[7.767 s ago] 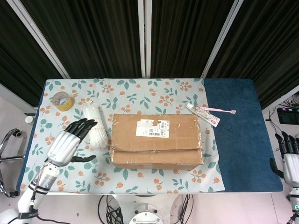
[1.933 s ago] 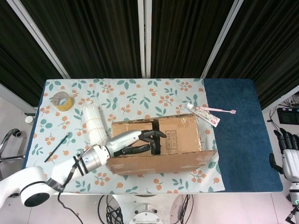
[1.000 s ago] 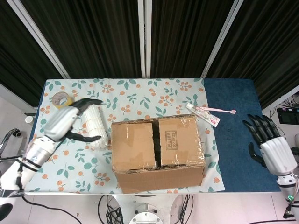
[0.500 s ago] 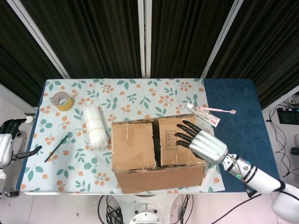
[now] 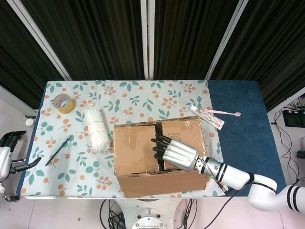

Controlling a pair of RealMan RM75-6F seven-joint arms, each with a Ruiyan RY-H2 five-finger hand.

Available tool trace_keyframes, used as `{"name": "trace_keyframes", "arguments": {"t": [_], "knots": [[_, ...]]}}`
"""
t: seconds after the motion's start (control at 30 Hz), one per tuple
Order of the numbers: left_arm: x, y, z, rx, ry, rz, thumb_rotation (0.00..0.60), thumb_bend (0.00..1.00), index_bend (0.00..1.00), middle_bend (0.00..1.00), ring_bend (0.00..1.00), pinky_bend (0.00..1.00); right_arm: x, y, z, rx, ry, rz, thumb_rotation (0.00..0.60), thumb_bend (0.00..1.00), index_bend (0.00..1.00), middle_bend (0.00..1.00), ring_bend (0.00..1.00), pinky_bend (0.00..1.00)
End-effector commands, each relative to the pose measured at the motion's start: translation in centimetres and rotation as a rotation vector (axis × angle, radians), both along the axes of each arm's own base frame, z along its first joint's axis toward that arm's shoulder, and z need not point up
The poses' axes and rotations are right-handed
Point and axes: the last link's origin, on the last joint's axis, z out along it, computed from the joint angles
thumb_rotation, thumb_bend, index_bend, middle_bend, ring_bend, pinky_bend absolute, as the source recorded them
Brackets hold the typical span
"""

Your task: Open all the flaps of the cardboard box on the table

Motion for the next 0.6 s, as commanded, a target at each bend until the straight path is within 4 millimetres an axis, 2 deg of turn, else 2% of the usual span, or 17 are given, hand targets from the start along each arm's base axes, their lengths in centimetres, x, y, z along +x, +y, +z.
{"name": "trace_keyframes", "arguments": {"t": [0.03, 0.33, 0.6], "knots": [[0.0, -0.1, 0.0, -0.002, -0.009, 0.002, 0.346, 0.11, 0.15, 0.15, 0.10, 0.21, -0.3, -0.1, -0.3, -0.001, 0.025, -0.002, 0.600, 0.99, 0.42, 0.26, 0.00, 0.00], [-0.2, -0.1, -0.2, -0.017, -0.026, 0.008, 0.345, 0.11, 0.15, 0.15, 0.10, 0.21, -0.9, -0.2, 0.5, -0.051, 0.038, -0.011, 0.600, 1.00, 0.61, 0.32, 0.00, 0.00], [-0.1, 0.1, -0.4, -0.029, -0.037, 0.005, 0.347, 0.11, 0.15, 0.15, 0.10, 0.21, -0.8, -0.4, 2.8, -0.122, 0.000, -0.015, 0.600, 1.00, 0.62, 0.32, 0.00, 0.00]]}}
